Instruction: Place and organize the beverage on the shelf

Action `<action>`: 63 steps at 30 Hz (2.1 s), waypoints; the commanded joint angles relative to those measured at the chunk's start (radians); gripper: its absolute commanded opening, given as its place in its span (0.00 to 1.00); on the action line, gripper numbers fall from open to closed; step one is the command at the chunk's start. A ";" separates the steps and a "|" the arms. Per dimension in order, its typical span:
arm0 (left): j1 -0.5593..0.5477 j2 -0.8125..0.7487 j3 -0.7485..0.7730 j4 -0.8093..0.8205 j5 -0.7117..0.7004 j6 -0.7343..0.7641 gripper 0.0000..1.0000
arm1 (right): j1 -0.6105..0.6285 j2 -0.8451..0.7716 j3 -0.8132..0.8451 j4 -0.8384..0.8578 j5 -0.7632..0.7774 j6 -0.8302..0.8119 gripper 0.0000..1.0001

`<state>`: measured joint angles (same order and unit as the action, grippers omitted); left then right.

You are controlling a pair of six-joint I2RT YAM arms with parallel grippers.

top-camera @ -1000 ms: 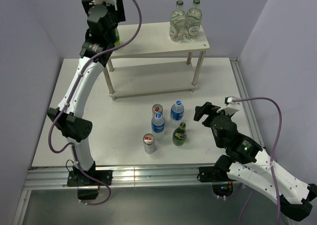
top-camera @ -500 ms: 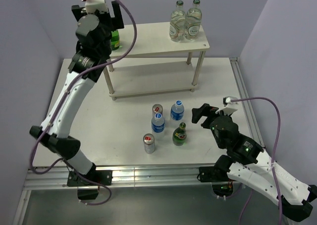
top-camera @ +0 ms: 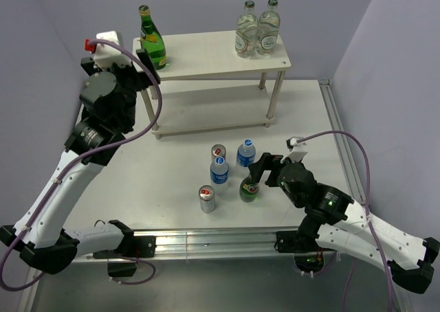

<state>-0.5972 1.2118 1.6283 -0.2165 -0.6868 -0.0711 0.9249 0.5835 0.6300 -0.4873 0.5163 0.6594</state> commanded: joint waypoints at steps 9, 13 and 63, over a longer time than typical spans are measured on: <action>-0.004 -0.142 -0.241 -0.040 0.009 -0.064 0.99 | 0.126 0.174 -0.001 0.082 0.088 0.083 0.98; -0.003 -0.172 -0.275 -0.023 0.003 -0.050 0.99 | 0.140 0.222 -0.015 0.099 0.126 0.105 0.95; 0.111 -0.264 -0.495 0.115 0.030 -0.142 0.99 | -0.046 1.187 1.832 0.164 -0.031 -0.633 0.00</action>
<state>-0.4911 0.9638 1.1370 -0.1410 -0.6739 -0.1898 0.9329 1.8393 2.4767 -0.5674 0.5579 0.0834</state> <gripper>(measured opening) 0.993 0.394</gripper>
